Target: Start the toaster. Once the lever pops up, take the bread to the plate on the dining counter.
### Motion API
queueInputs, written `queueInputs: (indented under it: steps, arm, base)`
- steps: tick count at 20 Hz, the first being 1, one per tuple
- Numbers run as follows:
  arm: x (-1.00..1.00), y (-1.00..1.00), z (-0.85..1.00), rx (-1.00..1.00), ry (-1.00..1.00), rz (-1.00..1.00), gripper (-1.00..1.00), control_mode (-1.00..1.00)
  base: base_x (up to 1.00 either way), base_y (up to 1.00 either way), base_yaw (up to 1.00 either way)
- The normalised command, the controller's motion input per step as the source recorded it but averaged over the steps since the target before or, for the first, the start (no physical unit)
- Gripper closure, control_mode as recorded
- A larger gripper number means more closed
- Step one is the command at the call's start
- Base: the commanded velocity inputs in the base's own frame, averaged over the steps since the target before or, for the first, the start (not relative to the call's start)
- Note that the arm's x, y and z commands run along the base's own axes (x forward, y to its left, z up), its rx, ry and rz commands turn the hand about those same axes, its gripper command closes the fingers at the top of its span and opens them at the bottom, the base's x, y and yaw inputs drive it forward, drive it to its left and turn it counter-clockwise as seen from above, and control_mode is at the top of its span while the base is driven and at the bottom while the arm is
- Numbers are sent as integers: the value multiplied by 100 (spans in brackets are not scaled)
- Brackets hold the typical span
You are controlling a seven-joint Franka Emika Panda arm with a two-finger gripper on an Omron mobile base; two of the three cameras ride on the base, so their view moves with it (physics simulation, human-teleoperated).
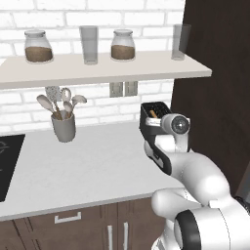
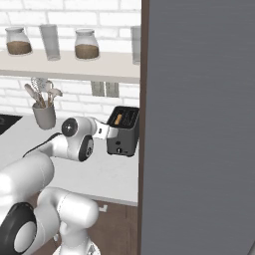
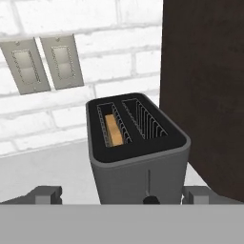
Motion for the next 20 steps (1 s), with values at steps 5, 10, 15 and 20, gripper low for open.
queueInputs:
  steps: [5,10,15,20]
  arm:
    - [0,0,0,0,0,0,-100,-100]
    - [0,0,0,0,4,0,-100,-100]
    - [0,0,0,0,2,0,-100,-100]
    - [0,0,0,0,0,0,-100,-100]
  base:
    - [0,0,0]
    - [0,0,0]
    - [0,0,0]
    - [0,0,0]
